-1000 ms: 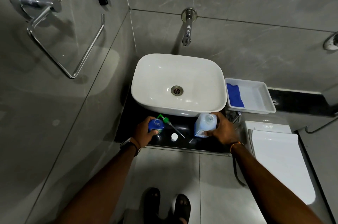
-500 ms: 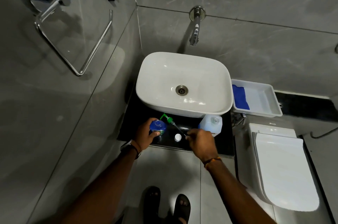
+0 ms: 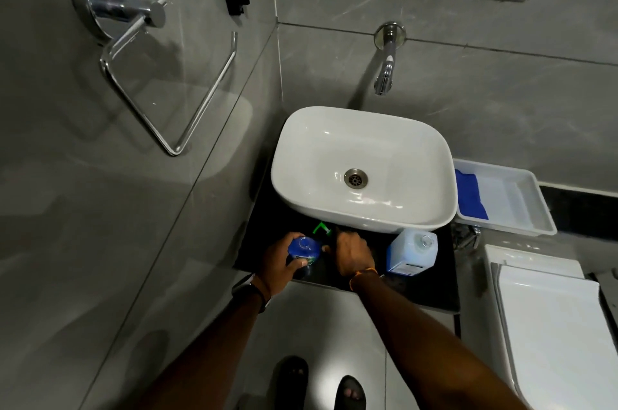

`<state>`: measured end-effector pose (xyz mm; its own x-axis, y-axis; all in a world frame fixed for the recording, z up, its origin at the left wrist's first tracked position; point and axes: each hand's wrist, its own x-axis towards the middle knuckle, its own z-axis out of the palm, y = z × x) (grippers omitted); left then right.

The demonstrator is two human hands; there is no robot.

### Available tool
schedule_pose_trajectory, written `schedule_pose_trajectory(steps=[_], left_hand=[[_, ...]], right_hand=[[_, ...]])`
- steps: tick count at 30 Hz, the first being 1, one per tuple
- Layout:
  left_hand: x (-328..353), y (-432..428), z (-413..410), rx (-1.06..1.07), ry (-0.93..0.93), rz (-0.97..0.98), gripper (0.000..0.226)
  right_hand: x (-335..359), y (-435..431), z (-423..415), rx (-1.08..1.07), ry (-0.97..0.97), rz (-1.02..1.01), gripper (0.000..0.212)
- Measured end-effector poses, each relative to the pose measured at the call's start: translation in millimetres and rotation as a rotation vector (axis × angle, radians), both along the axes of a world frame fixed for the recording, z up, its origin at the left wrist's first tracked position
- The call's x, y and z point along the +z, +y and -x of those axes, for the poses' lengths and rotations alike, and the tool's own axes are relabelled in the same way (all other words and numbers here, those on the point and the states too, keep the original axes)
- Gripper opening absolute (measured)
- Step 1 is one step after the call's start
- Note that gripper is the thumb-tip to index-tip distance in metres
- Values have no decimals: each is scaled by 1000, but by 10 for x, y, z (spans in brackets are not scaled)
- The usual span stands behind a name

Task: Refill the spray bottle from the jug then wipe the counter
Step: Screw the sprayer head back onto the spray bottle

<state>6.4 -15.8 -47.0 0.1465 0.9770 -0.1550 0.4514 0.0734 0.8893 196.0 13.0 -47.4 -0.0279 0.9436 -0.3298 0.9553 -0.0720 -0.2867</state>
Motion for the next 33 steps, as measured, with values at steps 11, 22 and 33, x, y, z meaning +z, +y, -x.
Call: schedule_pose_trajectory(steps=[11, 22, 33], left_hand=[[9, -8, 18, -5, 5, -4, 45], [120, -62, -27, 33, -41, 87, 48], [162, -62, -24, 23, -29, 118, 51]], right_hand=[[139, 37, 44, 81, -26, -205, 30], [1123, -254, -48, -385, 1161, -659, 30], [884, -207, 263, -190, 1067, -567, 28]])
